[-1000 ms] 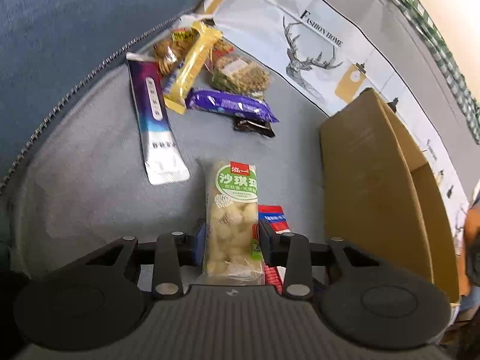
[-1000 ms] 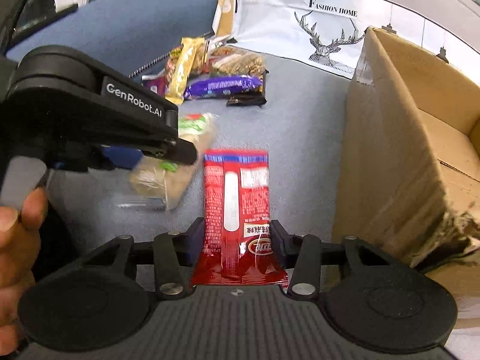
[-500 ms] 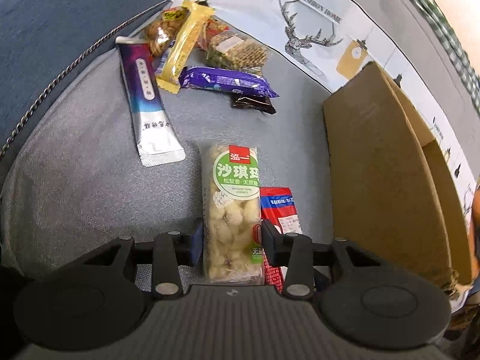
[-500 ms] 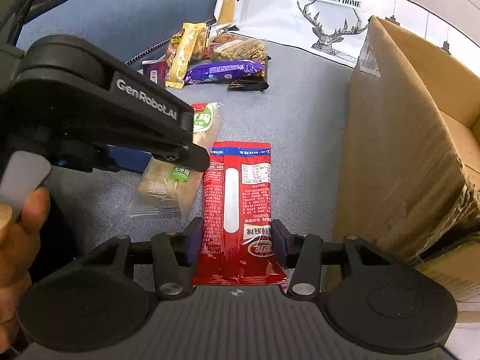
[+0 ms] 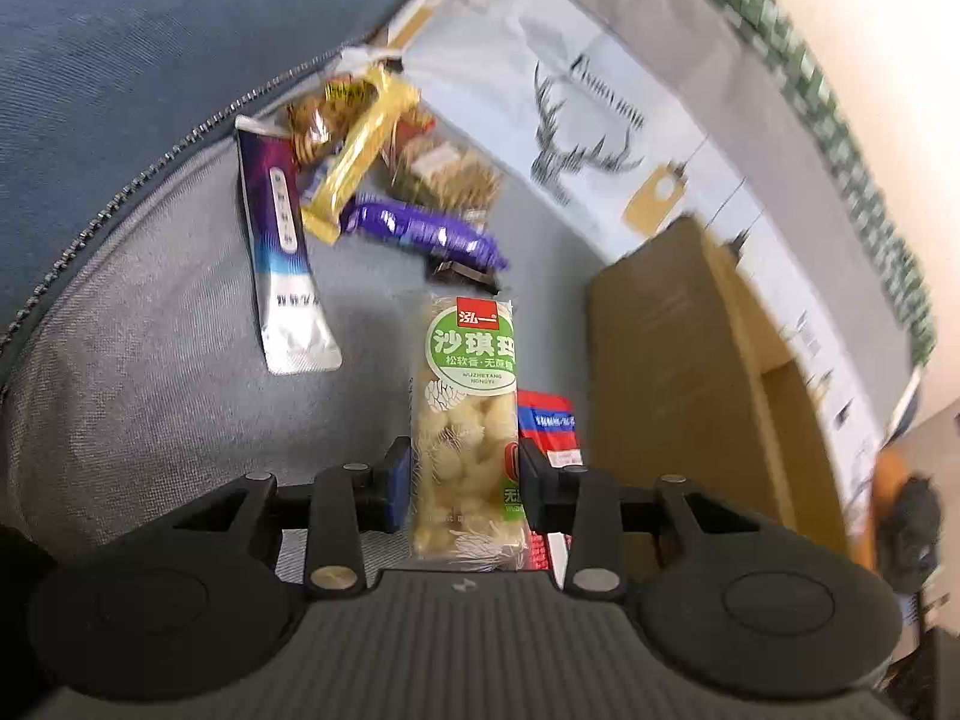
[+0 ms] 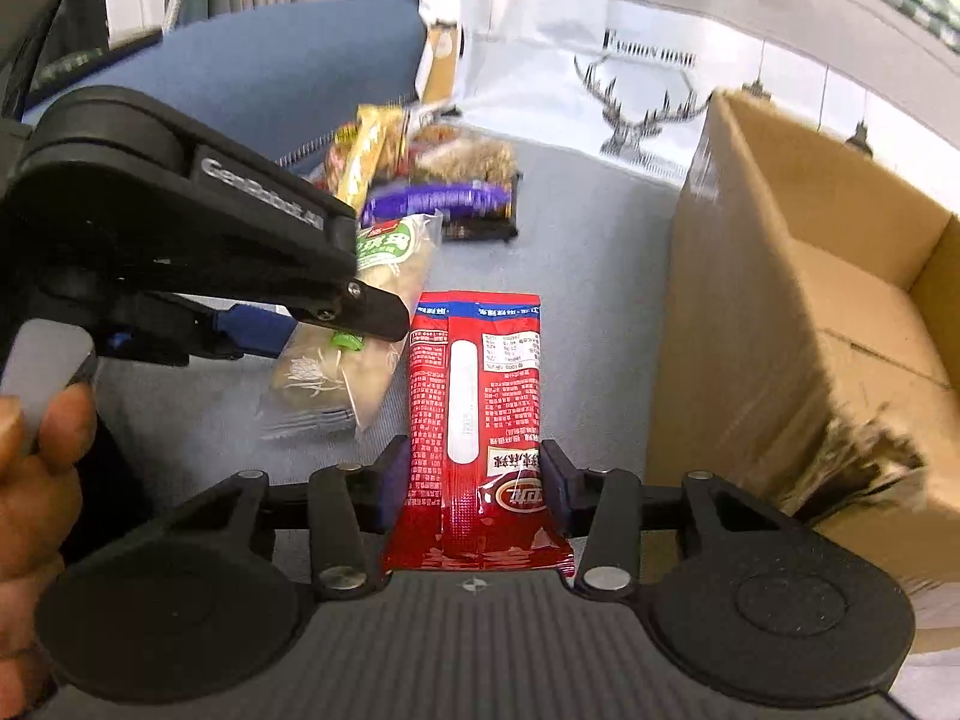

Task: Organize snacks
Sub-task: 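Lift the green pack with the left tool while the right tool lifts the red pack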

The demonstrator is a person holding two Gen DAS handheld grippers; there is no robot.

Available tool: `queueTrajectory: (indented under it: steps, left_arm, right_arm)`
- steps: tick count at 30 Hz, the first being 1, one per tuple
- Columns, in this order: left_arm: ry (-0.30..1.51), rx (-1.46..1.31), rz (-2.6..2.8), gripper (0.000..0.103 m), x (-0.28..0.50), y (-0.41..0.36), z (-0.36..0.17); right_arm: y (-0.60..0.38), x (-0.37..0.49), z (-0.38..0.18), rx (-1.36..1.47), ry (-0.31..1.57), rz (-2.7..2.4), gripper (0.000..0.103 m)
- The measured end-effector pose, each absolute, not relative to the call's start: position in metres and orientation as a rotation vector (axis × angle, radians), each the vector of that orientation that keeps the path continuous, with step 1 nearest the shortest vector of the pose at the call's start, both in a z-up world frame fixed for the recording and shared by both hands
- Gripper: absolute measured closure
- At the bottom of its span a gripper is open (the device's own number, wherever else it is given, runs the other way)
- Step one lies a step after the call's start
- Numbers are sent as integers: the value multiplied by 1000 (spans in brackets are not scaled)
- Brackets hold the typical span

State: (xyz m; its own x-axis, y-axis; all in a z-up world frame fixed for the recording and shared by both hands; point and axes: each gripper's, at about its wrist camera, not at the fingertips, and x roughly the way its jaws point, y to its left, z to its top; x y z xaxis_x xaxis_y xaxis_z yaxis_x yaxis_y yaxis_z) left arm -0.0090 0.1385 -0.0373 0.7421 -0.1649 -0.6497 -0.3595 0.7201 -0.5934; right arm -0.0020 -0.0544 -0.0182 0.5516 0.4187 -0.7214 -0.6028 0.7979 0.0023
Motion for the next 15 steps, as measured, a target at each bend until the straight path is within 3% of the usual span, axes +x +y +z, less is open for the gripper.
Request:
queueTrajectory:
  steps: [15]
  left_arm:
    - [652,-858,85,63,-20,149,-27]
  right_arm:
    - [-79,-25,18,-215,575,673,56]
